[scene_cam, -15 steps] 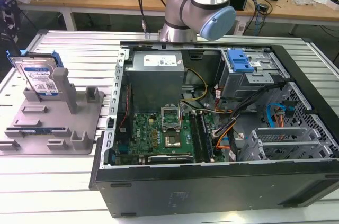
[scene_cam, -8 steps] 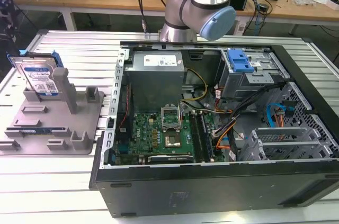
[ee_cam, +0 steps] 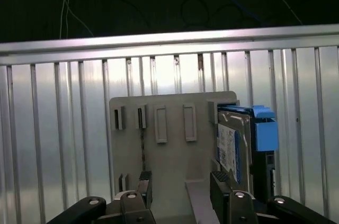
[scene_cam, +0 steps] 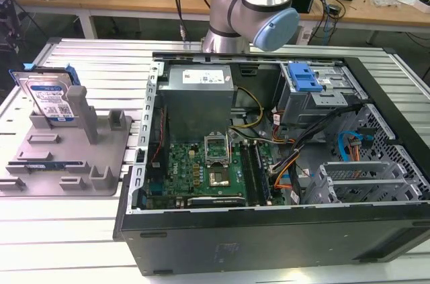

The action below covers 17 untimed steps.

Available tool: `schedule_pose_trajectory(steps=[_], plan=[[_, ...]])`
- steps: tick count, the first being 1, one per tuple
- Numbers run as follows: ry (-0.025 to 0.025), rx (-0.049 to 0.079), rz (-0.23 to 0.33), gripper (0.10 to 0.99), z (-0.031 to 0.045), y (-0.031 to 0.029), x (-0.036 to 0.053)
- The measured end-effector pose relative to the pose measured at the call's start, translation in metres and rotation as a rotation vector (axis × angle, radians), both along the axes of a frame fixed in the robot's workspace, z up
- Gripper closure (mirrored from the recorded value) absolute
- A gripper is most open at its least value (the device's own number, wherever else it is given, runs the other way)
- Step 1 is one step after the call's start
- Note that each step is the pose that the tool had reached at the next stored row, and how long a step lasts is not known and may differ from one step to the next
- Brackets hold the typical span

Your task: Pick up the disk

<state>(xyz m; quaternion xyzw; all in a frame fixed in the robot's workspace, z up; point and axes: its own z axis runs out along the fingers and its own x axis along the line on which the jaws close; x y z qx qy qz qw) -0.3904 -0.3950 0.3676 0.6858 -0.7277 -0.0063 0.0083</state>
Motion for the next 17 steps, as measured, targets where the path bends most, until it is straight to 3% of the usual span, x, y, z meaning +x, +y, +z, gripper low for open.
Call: schedule_pose_trajectory(steps=[3, 6, 8, 11, 13, 17], plan=[[-0.0001, 0.000, 0.001, 0.529, -0.0001, 0.0013, -0.0002], [0.0000, 0.000, 0.002, 0.529, -0.0002, 0.0132, -0.0085], [0.0000, -0.001, 0.004, 0.529, -0.0003, 0.0246, -0.0162], [-0.0001, -0.001, 0.009, 0.529, -0.0004, 0.0337, -0.0190], [0.0000, -0.001, 0.014, 0.529, -0.0008, 0.0501, -0.0191], [-0.0001, -0.001, 0.023, 0.529, -0.0013, 0.0603, -0.0208]])
